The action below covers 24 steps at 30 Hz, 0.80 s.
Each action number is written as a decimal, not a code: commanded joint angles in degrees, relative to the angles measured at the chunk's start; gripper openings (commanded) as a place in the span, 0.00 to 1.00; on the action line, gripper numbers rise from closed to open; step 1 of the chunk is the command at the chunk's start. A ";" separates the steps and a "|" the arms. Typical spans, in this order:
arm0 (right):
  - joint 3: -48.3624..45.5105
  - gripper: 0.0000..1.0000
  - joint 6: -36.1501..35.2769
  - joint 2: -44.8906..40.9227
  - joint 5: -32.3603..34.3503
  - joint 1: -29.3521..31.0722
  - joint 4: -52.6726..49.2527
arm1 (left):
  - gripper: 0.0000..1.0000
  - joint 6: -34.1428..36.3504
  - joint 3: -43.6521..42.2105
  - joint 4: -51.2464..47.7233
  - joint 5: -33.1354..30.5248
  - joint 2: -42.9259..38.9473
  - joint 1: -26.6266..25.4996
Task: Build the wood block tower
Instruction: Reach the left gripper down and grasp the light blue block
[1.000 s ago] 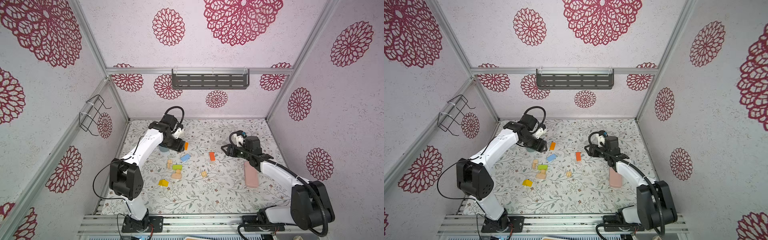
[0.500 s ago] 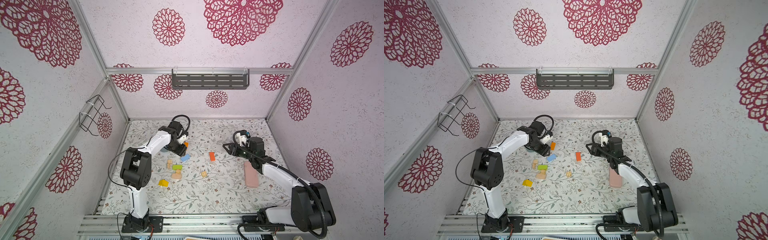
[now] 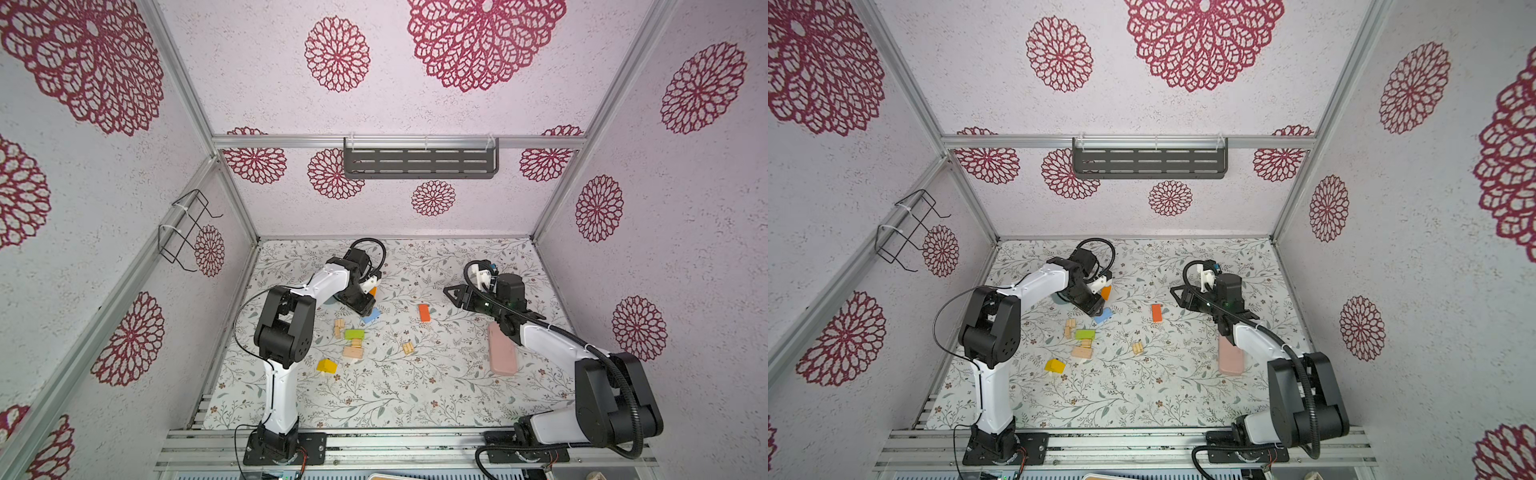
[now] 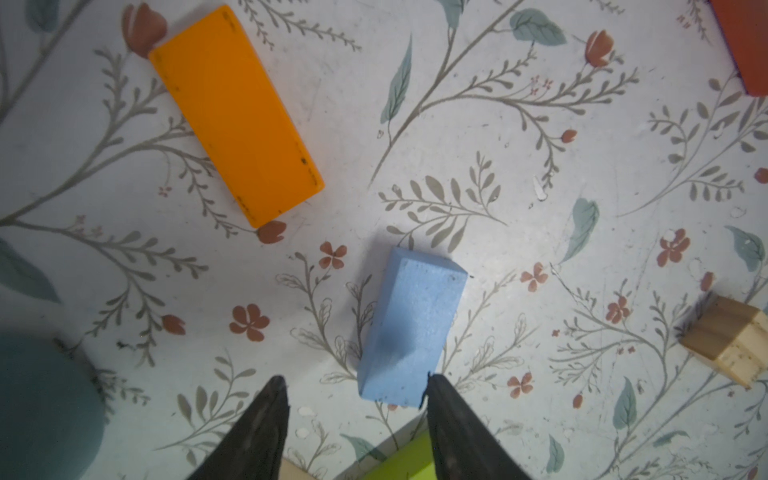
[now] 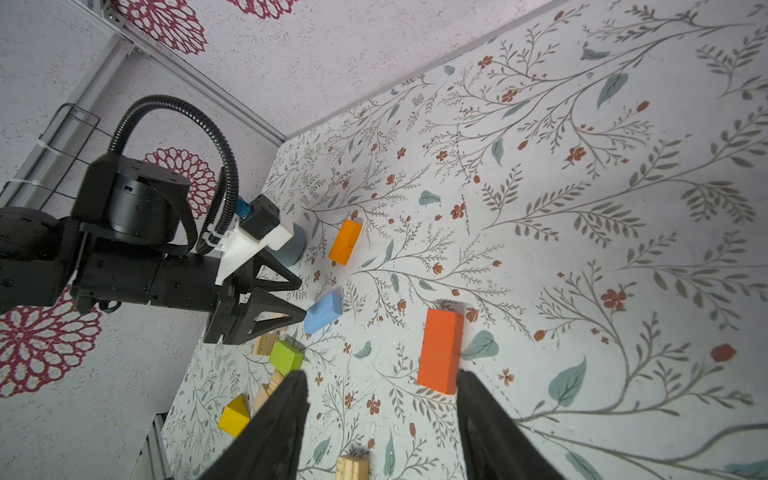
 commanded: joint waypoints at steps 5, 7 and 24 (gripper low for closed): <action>0.19 0.60 0.85 0.57 -1.61 -0.65 2.85 | 0.53 2.60 -0.69 1.99 1.39 2.16 -0.95; 0.23 0.60 0.84 0.76 -1.61 -0.69 2.85 | 0.53 2.48 -1.30 2.51 1.75 1.85 -1.23; 0.58 0.61 1.28 2.39 -2.47 -0.78 2.85 | 0.25 2.21 -5.25 4.30 -0.98 0.46 -3.15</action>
